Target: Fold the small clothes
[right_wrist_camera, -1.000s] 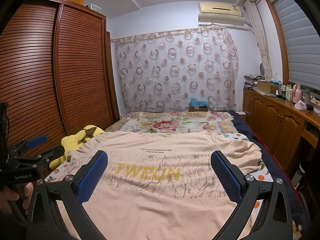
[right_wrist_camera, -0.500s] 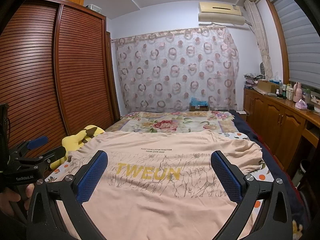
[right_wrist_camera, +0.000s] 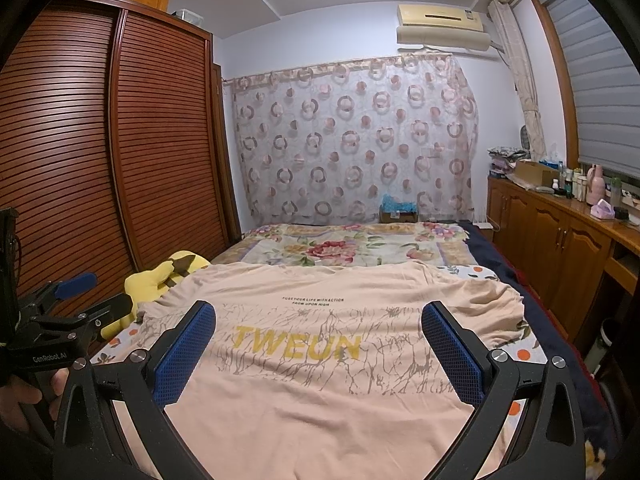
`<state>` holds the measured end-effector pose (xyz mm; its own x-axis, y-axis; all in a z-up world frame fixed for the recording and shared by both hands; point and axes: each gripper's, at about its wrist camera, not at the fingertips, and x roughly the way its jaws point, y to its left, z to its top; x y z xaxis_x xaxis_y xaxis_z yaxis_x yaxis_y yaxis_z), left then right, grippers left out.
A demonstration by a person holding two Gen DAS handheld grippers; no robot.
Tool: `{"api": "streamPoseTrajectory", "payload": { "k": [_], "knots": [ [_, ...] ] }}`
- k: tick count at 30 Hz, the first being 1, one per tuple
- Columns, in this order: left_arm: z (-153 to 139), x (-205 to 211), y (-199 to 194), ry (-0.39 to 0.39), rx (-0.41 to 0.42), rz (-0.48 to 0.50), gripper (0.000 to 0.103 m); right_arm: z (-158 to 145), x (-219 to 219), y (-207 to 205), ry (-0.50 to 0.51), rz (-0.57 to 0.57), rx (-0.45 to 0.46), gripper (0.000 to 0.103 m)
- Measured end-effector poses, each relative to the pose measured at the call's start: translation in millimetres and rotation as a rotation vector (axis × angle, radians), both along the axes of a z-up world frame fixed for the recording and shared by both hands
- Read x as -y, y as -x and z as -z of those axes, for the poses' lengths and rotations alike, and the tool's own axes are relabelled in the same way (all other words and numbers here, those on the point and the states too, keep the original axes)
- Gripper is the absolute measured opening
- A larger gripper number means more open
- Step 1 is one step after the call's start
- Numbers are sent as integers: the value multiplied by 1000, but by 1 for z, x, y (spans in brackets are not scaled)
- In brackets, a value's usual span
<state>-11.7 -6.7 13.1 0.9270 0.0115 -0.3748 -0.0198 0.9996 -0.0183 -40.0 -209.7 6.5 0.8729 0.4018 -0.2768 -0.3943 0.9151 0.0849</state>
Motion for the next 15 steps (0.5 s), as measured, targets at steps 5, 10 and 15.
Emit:
{"api": "streamPoseTrajectory", "payload": {
  "k": [5,10,15],
  "knots": [
    [-1,1,1,-1,-1,0,103,1,-1,-2,0,-2,-1,103],
    [0,0,0,-1,1,0,103,1,-1,-1,-2,-2,-1,103],
    [-1,1,1,-1,0,-1,103,1,0,-2,-2,-4,-1,103]
  ]
}}
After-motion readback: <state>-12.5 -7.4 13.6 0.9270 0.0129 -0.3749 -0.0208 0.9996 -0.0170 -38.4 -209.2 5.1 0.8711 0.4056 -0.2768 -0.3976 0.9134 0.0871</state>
